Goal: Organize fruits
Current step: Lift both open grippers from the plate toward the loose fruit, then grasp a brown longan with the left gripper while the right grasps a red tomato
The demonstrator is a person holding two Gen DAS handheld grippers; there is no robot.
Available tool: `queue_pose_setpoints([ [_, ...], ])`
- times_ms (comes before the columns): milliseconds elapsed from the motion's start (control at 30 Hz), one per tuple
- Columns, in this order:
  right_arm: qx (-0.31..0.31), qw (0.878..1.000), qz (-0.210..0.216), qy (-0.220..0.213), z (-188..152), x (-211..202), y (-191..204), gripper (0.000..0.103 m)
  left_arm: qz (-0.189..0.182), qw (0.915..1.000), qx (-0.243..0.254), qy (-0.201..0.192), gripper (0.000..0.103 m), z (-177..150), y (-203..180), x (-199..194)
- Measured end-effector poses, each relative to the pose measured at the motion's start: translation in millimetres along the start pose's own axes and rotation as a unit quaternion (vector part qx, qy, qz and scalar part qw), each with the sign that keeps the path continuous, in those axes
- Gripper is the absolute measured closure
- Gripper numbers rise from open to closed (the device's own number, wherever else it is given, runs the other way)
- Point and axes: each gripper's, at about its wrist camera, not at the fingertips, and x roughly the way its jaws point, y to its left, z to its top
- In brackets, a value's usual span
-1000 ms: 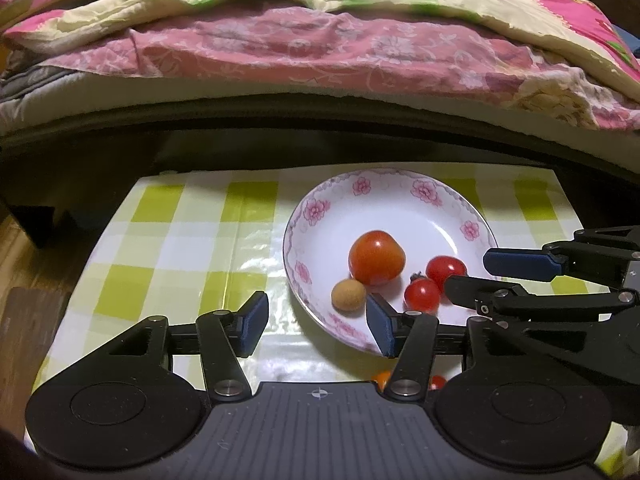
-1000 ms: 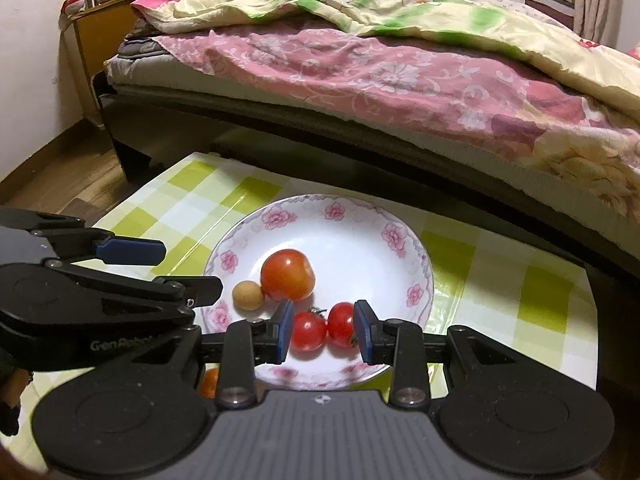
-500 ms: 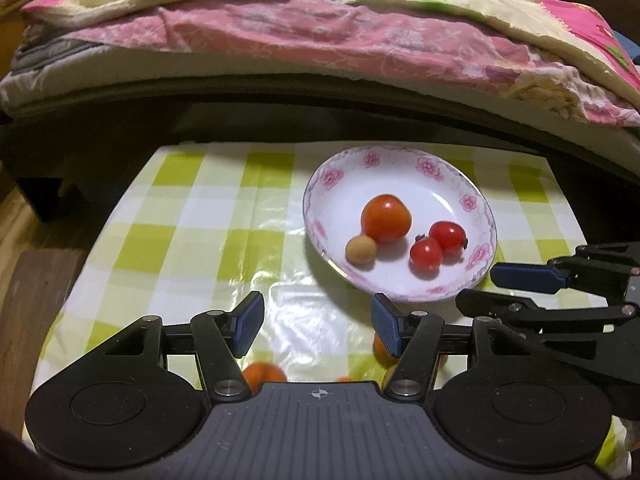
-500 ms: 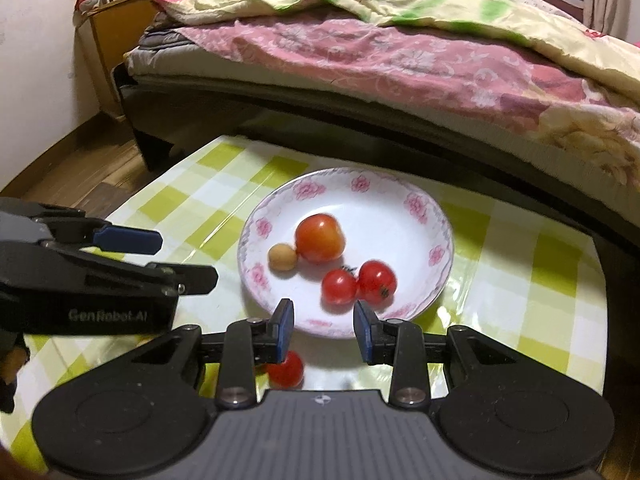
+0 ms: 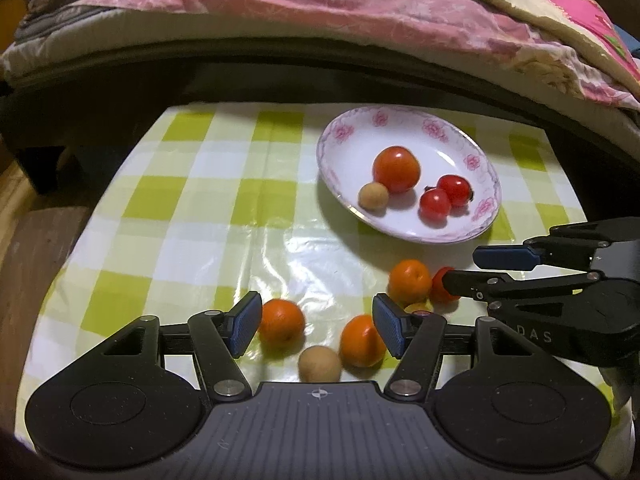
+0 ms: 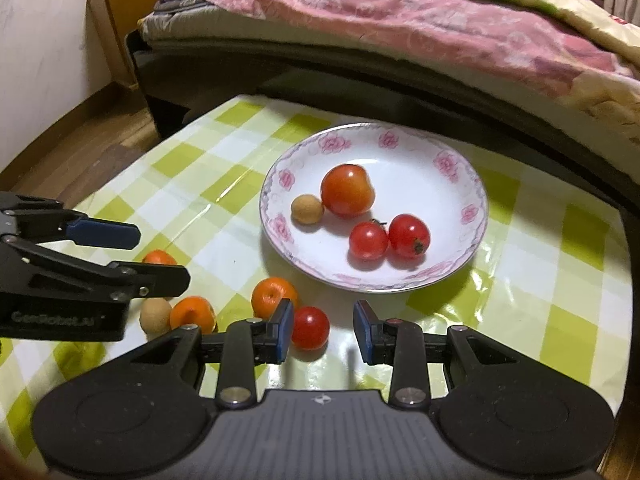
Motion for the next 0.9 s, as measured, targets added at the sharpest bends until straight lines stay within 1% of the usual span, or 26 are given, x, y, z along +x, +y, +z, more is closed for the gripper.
queue_pose_setpoints([
  [133,-0.005,1.0,0.005,0.013,-1,13,0,0.067,-0.006,0.9999,-0.006,0.009,0.034,-4,7,2],
  [267,-0.011,1.0,0.006,0.014,3,17,2,0.067,-0.017,0.9997,0.005,0.018,0.034,-11,4,3],
  [400,-0.015,1.0,0.01,0.016,2,17,2,0.067,-0.034,0.9985,0.029,0.033,0.034,-21,-3,7],
  [500,-0.017,1.0,0.011,0.022,2,18,2,0.067,-0.037,0.9971,0.054,0.038,0.035,-28,-9,13],
  [567,-0.022,0.999,0.015,0.03,1,20,3,0.067,-0.039,0.9965,0.062,0.042,0.036,-31,-8,17],
  [733,-0.039,0.998,0.018,0.036,0,23,7,0.067,-0.03,0.9952,0.088,0.033,0.038,-31,-10,26],
  [900,-0.041,0.998,0.03,0.036,1,21,4,0.067,-0.033,0.994,0.101,0.027,0.038,-31,-14,26],
])
